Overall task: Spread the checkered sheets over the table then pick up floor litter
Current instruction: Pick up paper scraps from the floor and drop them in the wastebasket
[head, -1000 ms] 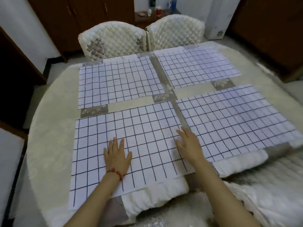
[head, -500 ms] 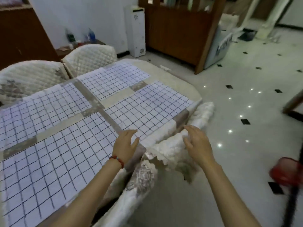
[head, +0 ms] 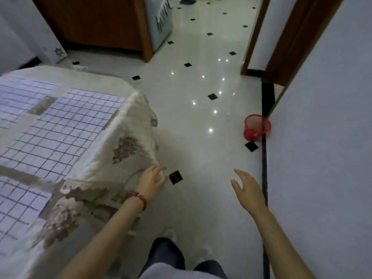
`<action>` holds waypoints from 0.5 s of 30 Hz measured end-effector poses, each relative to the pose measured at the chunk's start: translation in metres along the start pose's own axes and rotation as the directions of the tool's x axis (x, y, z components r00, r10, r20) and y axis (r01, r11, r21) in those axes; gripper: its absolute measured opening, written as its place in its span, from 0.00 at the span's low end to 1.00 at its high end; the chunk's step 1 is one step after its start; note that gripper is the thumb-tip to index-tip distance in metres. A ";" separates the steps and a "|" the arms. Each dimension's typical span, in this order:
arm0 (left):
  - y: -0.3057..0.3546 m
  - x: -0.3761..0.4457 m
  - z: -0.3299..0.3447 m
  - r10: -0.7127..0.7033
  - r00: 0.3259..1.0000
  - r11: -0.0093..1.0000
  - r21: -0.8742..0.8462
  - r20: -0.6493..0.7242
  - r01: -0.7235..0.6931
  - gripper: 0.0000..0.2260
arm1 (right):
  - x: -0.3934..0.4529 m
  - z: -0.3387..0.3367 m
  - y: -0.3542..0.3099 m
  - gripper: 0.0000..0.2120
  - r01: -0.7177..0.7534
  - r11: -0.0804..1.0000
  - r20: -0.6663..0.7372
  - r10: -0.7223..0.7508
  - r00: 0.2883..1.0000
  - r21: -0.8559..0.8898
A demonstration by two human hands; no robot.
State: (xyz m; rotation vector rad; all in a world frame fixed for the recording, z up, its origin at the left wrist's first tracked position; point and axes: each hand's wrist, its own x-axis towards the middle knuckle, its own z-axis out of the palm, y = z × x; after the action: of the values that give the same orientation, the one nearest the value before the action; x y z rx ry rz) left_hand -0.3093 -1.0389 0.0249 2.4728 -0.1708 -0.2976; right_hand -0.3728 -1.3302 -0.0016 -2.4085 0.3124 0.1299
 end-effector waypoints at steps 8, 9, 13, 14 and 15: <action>-0.028 0.049 0.069 -0.195 0.936 0.981 0.067 0.293 0.183 0.16 | -0.008 0.015 0.082 0.21 -0.391 0.899 0.068 0.385 0.920 0.197; -0.030 0.059 0.077 -0.209 0.919 0.978 0.083 0.333 0.192 0.16 | -0.007 0.019 0.087 0.21 -0.431 0.874 0.074 0.426 0.902 0.224; -0.028 0.104 0.107 -0.247 0.834 0.964 0.209 0.493 0.162 0.16 | -0.004 0.040 0.104 0.21 -0.593 0.739 0.098 0.596 0.797 0.321; -0.026 0.115 0.114 -0.251 0.815 0.959 0.251 0.523 0.134 0.16 | -0.004 0.046 0.107 0.21 -0.623 0.704 0.107 0.629 0.770 0.340; -0.024 0.126 0.122 -0.253 0.797 0.952 0.289 0.548 0.103 0.17 | -0.003 0.053 0.111 0.20 -0.651 0.672 0.120 0.658 0.744 0.354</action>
State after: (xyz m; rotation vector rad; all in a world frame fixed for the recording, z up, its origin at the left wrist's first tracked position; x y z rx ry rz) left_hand -0.2177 -1.1150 -0.1054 2.5656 -0.2367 -1.1881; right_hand -0.4048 -1.3757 -0.1106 -1.8098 1.1123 0.3399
